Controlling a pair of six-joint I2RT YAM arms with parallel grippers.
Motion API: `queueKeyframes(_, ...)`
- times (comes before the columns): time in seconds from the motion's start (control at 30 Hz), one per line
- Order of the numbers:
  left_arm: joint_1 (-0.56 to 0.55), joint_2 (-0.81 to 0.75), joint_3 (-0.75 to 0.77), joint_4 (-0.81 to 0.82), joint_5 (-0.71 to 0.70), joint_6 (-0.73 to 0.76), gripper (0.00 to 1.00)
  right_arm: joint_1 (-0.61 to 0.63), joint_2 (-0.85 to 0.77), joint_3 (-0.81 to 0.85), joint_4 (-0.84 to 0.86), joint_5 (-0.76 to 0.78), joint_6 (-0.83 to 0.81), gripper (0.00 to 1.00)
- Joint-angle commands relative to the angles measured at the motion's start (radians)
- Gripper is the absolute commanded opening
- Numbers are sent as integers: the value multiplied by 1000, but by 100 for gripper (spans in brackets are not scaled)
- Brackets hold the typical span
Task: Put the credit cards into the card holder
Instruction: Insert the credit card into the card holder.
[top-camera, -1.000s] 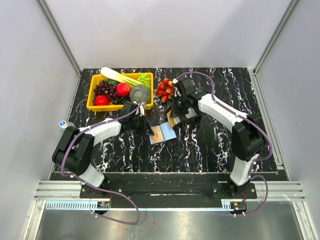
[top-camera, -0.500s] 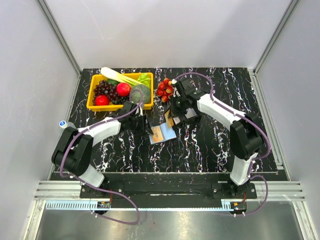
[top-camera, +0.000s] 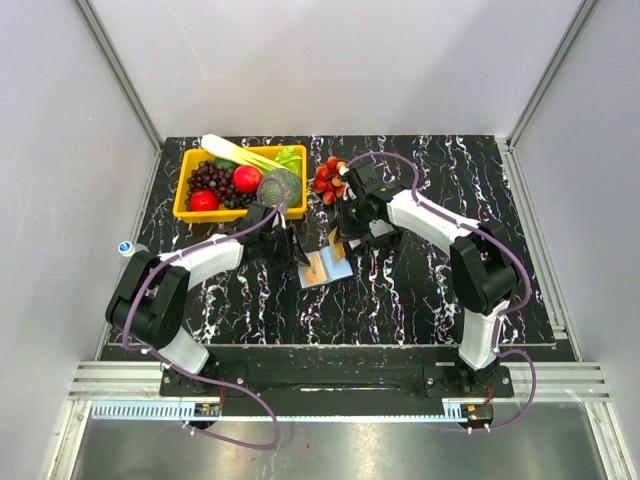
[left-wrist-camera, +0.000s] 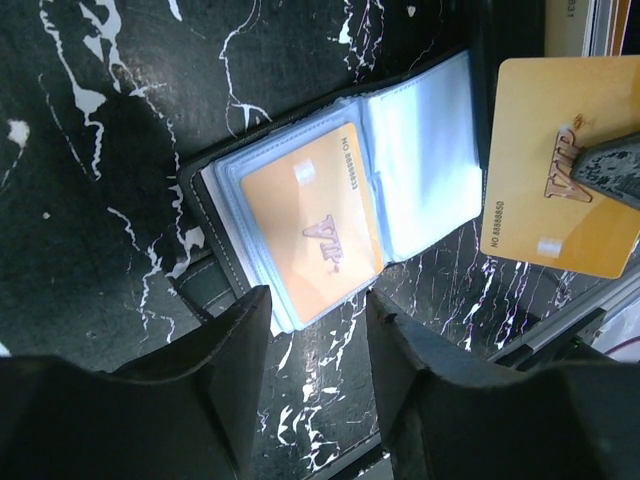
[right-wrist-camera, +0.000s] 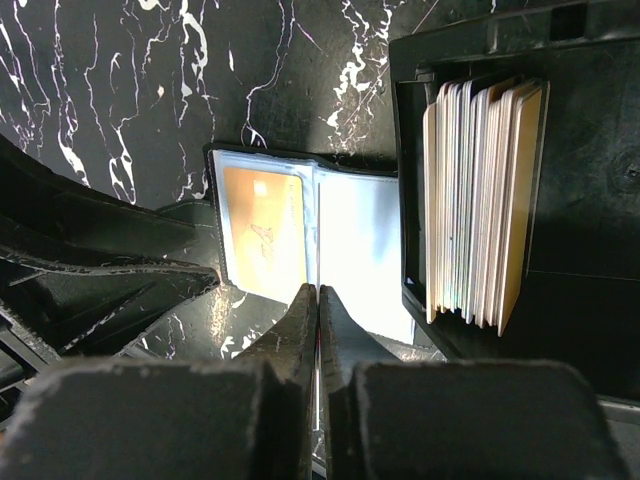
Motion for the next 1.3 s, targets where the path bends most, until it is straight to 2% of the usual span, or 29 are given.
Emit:
queueKeyframes(0.0,-1,34,4,79,41,-37,47,12,19,-4,21,9,4,5)
queueKeyframes(0.87,-2,115,19,169,70,-77,44,11,56,-19,23,30,-11,7)
queueKeyframes(1.27,-2,104,11,253,132,-104,35,11,49,-19,14,49,-14,7)
